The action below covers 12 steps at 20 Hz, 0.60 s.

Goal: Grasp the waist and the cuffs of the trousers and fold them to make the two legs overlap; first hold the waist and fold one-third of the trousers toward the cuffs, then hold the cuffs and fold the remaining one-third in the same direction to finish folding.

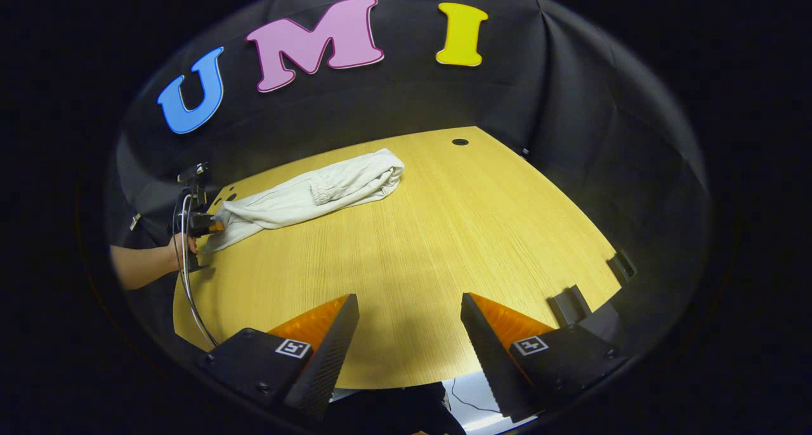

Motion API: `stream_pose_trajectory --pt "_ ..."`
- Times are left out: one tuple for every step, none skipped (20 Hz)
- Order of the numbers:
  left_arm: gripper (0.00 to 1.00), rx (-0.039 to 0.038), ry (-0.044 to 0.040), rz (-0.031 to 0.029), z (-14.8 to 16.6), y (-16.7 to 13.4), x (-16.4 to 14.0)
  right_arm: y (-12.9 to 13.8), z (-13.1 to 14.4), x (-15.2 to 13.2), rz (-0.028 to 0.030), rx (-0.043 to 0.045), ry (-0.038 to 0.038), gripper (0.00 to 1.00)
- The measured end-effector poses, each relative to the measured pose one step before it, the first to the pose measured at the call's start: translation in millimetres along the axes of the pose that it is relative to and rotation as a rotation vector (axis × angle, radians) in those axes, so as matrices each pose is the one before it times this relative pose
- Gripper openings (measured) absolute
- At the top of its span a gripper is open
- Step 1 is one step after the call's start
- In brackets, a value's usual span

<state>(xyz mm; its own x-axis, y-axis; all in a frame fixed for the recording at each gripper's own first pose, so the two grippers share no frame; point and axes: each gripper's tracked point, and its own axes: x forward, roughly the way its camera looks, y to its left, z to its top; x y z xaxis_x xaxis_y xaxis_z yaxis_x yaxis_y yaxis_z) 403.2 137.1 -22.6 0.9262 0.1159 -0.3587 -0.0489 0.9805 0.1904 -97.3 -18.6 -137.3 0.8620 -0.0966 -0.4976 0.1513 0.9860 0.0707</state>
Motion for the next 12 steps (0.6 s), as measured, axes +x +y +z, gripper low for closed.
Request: stream_pose_trajectory --pt "0.06 -0.03007 0.00032 -0.01298 0.60 -0.44 -0.31 -4.97 1.38 -2.86 -0.01473 0.00777 -0.00954 0.99" --pt "0.06 -0.03838 -0.01137 -0.00951 2.13 0.21 -2.63 -4.54 2.50 -4.30 -0.01472 0.00473 -0.01063 0.99" --pt "0.06 -0.04005 -0.02013 -0.00779 2.48 0.98 -4.50 -6.37 2.71 -3.28 -0.01576 0.00284 -0.01156 0.99" --pt "0.06 -0.04157 -0.02405 -0.01254 6.67 -1.95 -6.94 -6.25 3.53 -2.98 -0.01486 0.00115 -0.00962 0.99" --pt "0.06 -0.04145 -0.02597 -0.02295 10.02 -5.95 -7.47 -6.65 4.01 -1.93 -0.01523 0.00297 -0.00959 0.99" --pt "0.05 -0.02836 -0.03008 -0.02316 13.46 -7.02 -7.38 -6.28 3.32 -1.71 -0.01234 0.00663 -0.00713 0.99" --pt "0.05 -0.00455 -0.02885 -0.01198 13.06 -4.29 -5.15 -7.75 3.61 -0.86 -0.01594 0.00826 -0.00605 0.99" --pt "0.06 0.01015 -0.02001 -0.01116 10.91 -6.09 -4.60 -7.40 3.72 -1.79 -0.01675 0.00778 -0.00902 0.99" --pt "0.05 0.00570 -0.01746 -0.01462 10.61 -8.94 -4.02 -6.98 5.23 0.31 -0.01157 0.01257 -0.01340 0.99" --pt "0.05 -0.00216 -0.01808 -0.01980 10.20 -11.56 -4.69 -5.86 5.28 0.78 -0.00987 0.01233 -0.01234 0.99" --pt "0.02 -0.00821 -0.01948 -0.01463 10.10 -10.81 -4.79 -6.47 4.73 -0.76 -0.00864 0.00988 -0.00897 0.99" --pt "0.05 -0.00752 -0.02446 -0.01727 11.87 -13.58 -5.66 -6.20 4.74 1.06 -0.00426 0.00674 -0.00924 0.99"
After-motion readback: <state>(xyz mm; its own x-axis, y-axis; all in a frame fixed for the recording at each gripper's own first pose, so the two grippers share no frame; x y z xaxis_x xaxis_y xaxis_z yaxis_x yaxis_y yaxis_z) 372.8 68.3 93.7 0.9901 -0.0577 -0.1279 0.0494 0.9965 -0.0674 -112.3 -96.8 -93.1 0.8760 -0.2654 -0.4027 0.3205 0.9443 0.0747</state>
